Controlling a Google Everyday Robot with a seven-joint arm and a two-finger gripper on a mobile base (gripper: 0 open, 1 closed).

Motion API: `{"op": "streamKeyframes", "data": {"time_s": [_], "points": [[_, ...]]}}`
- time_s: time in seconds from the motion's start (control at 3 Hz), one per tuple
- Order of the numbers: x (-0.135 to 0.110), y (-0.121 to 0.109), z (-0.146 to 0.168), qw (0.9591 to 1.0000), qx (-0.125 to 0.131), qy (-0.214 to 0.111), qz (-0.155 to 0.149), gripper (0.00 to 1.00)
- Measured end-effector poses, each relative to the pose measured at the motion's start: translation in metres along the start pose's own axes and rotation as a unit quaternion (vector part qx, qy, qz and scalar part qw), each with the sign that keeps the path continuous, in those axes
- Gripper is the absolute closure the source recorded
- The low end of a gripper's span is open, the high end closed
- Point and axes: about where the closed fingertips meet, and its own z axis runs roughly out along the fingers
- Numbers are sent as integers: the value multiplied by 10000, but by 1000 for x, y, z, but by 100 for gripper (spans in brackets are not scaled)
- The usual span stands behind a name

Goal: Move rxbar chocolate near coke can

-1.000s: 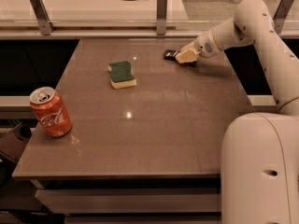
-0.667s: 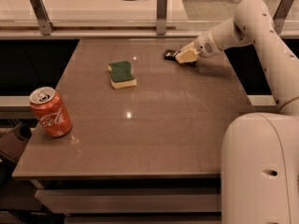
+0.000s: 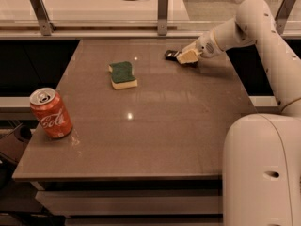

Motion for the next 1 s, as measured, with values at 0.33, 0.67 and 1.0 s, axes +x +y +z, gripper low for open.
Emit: {"op": "streamKeyframes", "data": {"time_s": [0.33,0.67,1.0], "points": [[0,0,0,10000,-1,0,0,100],[0,0,0,10000,-1,0,0,100],[0,0,0,10000,0,1,0,100]]}}
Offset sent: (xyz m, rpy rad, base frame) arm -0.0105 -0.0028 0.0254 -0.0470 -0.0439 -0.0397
